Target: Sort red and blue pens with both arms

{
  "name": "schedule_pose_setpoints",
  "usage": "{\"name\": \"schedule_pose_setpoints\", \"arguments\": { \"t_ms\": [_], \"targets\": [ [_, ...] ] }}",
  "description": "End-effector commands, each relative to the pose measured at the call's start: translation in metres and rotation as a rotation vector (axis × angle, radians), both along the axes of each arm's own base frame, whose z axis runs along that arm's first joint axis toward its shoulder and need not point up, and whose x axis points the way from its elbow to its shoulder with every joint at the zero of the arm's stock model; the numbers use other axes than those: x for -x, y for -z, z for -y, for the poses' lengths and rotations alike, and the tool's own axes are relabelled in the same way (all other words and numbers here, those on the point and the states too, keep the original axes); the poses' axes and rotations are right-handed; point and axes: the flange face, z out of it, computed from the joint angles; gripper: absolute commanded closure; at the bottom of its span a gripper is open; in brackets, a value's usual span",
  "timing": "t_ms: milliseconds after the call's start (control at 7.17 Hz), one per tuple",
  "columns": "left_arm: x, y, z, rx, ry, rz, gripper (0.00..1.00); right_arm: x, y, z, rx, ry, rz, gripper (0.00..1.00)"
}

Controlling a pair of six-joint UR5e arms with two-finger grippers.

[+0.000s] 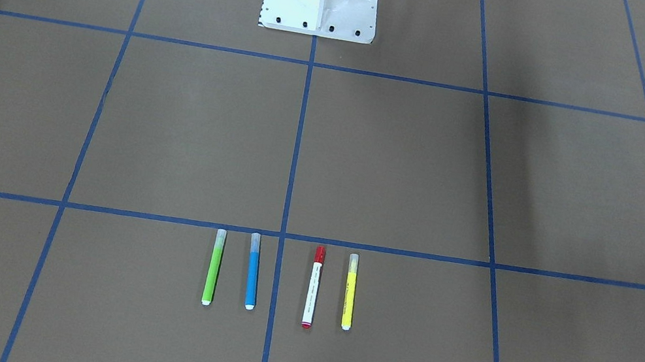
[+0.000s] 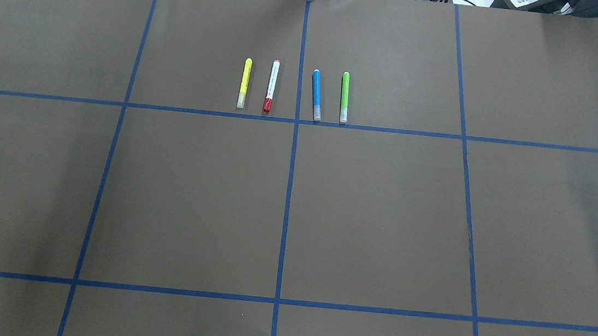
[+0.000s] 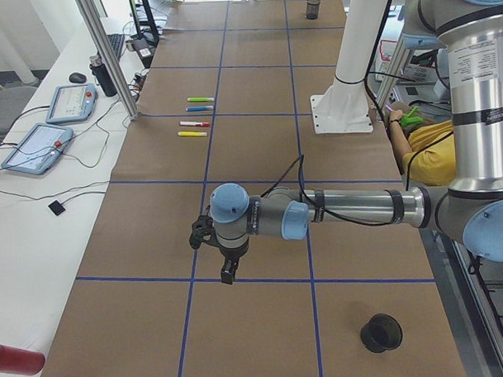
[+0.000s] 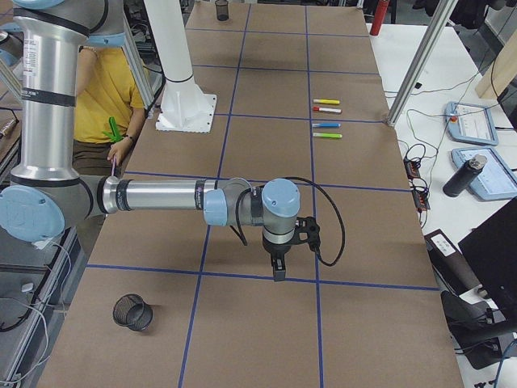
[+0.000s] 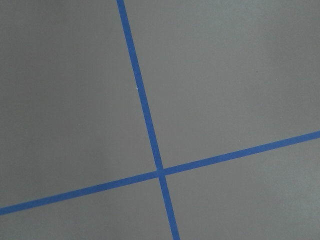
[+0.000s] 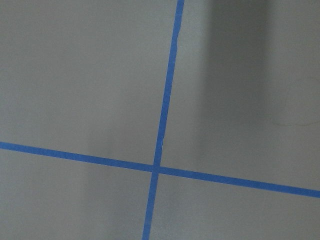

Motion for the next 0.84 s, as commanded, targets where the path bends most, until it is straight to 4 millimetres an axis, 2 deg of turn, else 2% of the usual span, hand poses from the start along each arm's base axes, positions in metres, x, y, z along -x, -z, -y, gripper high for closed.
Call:
{"name": "schedule_pose_setpoints", "arguments": {
  "t_ms": [0,279,697],
  "targets": [
    [0.000,-0.001,0.000,0.001,0.000,0.002,0.00,0.000,0.001,0.001,-0.003,0.000,-0.006,0.00],
    [0.000,0.005,0.000,-0.009,0.000,-0.001,0.00,0.000,0.006,0.004,-0.011,-0.001,0.002,0.00],
    [-0.001,0.013,0.001,-0.019,0.004,-0.003,0.00,0.001,0.026,0.006,-0.045,-0.001,0.014,0.00]
  ]
}}
